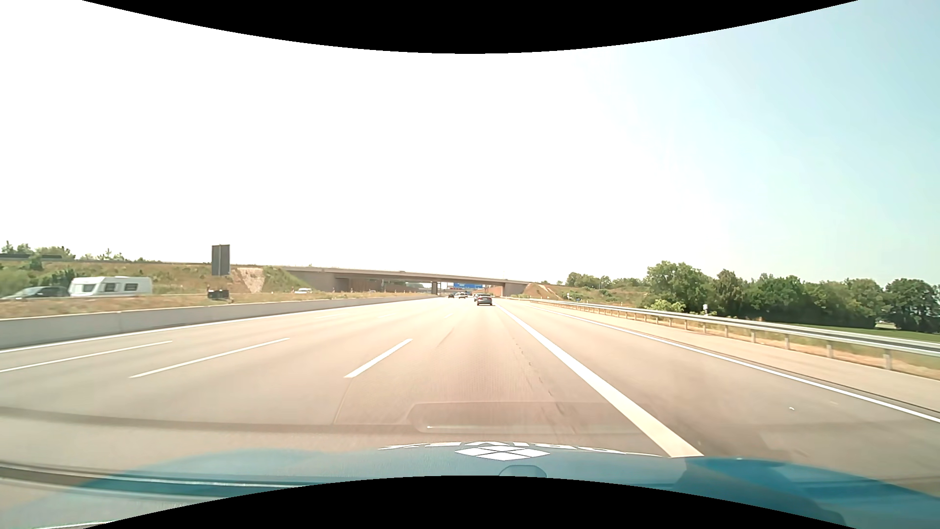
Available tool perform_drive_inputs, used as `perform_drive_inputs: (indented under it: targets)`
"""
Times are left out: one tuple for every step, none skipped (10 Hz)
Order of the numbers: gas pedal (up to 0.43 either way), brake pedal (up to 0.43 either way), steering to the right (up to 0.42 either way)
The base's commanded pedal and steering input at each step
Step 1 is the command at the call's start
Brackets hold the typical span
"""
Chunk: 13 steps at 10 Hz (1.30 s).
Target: Follow the waypoints while adhering to traffic rules and regulations
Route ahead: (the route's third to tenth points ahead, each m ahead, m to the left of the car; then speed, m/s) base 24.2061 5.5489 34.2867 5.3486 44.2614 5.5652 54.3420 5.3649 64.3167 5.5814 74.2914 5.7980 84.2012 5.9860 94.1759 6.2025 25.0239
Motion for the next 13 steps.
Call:
perform_drive_inputs:
  targets:
    - [0.177, 0.000, -0.001]
    - [0.177, 0.000, -0.001]
    - [0.177, 0.000, -0.001]
    - [0.189, 0.000, -0.001]
    - [0.209, 0.000, -0.001]
    - [0.209, 0.000, -0.001]
    - [0.209, 0.000, -0.001]
    - [0.209, 0.000, -0.001]
    - [0.209, 0.000, -0.001]
    - [0.209, 0.000, -0.001]
    - [0.209, 0.000, -0.001]
    - [0.240, 0.000, -0.001]
    - [0.248, 0.000, -0.001]
